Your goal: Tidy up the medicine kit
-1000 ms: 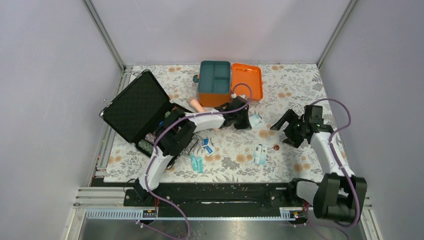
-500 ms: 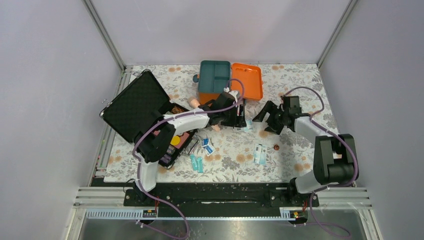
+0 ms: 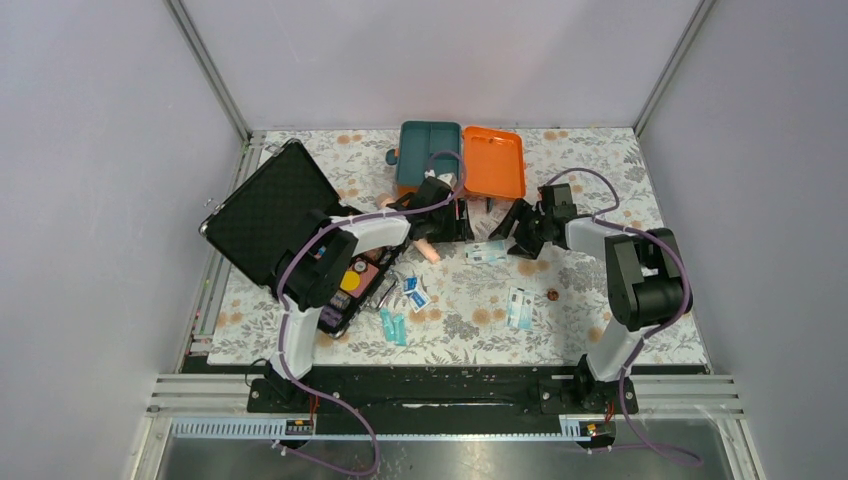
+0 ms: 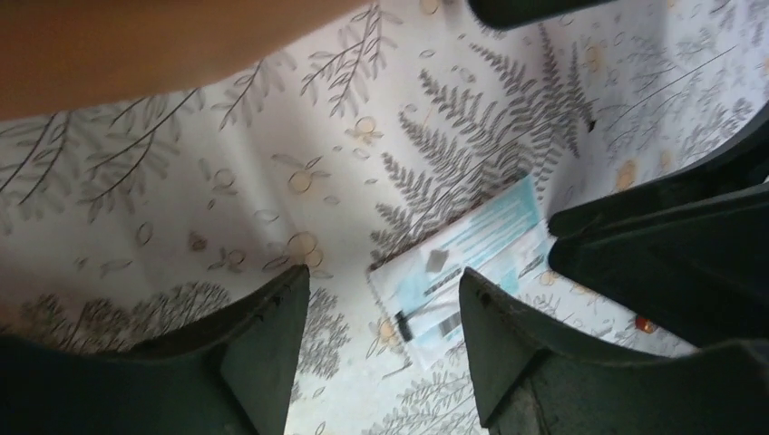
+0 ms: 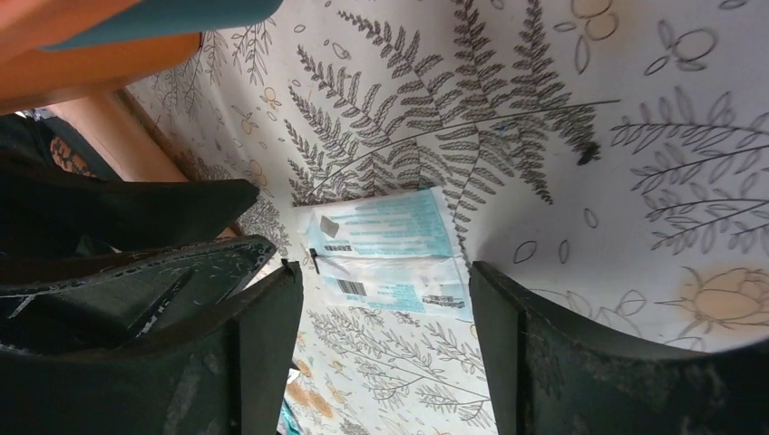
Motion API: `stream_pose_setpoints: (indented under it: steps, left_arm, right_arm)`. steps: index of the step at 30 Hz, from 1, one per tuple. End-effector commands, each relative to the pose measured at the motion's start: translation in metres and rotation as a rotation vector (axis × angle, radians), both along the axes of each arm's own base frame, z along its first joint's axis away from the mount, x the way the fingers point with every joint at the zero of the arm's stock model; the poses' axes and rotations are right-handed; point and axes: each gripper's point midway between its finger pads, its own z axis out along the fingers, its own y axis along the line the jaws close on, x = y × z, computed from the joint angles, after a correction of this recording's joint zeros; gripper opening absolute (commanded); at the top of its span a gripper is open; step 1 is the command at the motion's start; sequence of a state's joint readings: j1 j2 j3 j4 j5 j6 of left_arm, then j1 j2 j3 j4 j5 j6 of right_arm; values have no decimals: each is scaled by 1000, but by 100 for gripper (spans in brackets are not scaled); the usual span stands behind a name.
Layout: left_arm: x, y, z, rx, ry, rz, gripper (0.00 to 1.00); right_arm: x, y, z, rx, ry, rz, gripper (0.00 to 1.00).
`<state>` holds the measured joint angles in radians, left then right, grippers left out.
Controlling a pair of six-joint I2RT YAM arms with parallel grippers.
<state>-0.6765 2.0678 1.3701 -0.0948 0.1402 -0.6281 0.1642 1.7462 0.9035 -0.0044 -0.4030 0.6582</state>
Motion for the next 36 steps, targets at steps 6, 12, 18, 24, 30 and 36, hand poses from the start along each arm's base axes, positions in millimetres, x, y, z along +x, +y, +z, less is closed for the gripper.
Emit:
stream_pose_setpoints:
  steps: [6, 12, 18, 24, 30, 36]
  left_arm:
    - [-34, -25, -27, -133, 166, -94, 55]
    - [-39, -29, -27, -147, 182, -116, 40]
    - [-50, -25, -19, -147, 175, -180, 36]
    - [-61, -7, -15, -56, 157, -234, 51]
    - [-49, -4, -1, -18, 34, -301, 60]
    - [-37, -11, 14, 10, -116, -429, 62]
  right_arm:
    - [-8, 7, -19, 0, 71, -47, 72]
    - [-16, 11, -34, 23, 131, -77, 70]
    - [-13, 21, -36, 40, 121, -67, 68]
    - [-9, 21, -17, 18, 72, -19, 68]
    - [-32, 11, 11, -15, 124, -65, 84]
    - [-54, 14, -7, 29, 214, -131, 89]
